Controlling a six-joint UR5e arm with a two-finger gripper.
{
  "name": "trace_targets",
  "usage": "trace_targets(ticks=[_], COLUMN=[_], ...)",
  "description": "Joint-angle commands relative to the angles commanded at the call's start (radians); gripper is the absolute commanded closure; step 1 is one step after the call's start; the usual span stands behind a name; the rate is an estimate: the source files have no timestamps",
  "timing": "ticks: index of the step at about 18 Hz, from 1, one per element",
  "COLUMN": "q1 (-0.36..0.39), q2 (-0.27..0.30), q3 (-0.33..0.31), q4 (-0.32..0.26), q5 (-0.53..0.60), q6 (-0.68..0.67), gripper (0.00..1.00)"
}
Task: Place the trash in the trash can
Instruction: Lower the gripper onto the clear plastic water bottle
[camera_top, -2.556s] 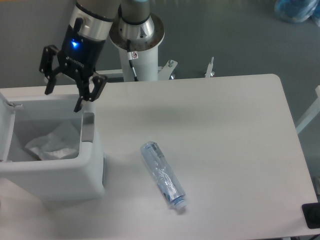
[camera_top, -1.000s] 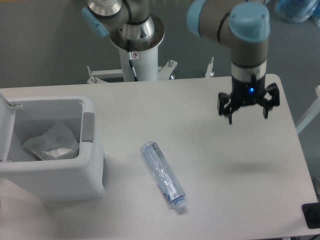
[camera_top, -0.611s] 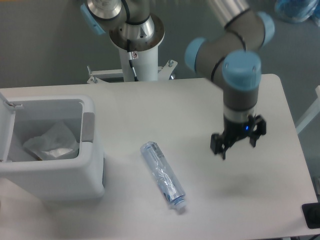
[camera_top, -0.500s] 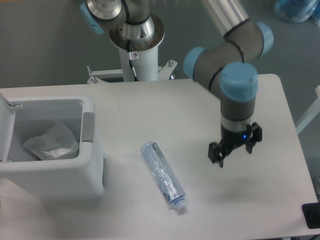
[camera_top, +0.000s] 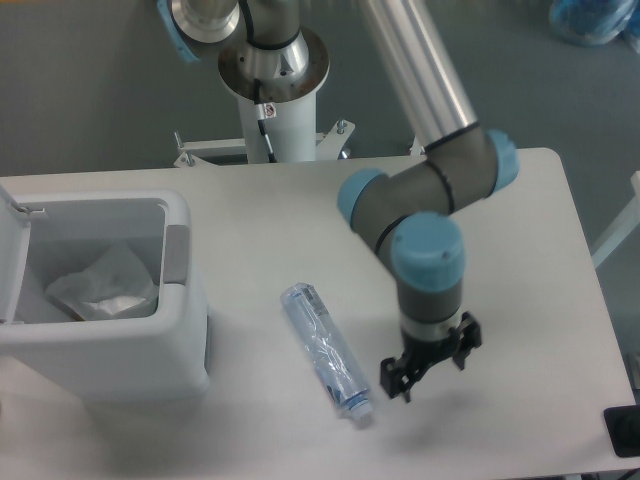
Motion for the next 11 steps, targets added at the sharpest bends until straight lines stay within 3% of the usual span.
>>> trace_targets(ticks=[4, 11], q1=[-0.04, -0.057], q2=[-0.043, -0.068], q3=[0.018, 0.037], q4=[0.002, 0.002], q5=[-0.002, -0.003], q6=[0.0, 0.0], gripper=[0.0, 0.0])
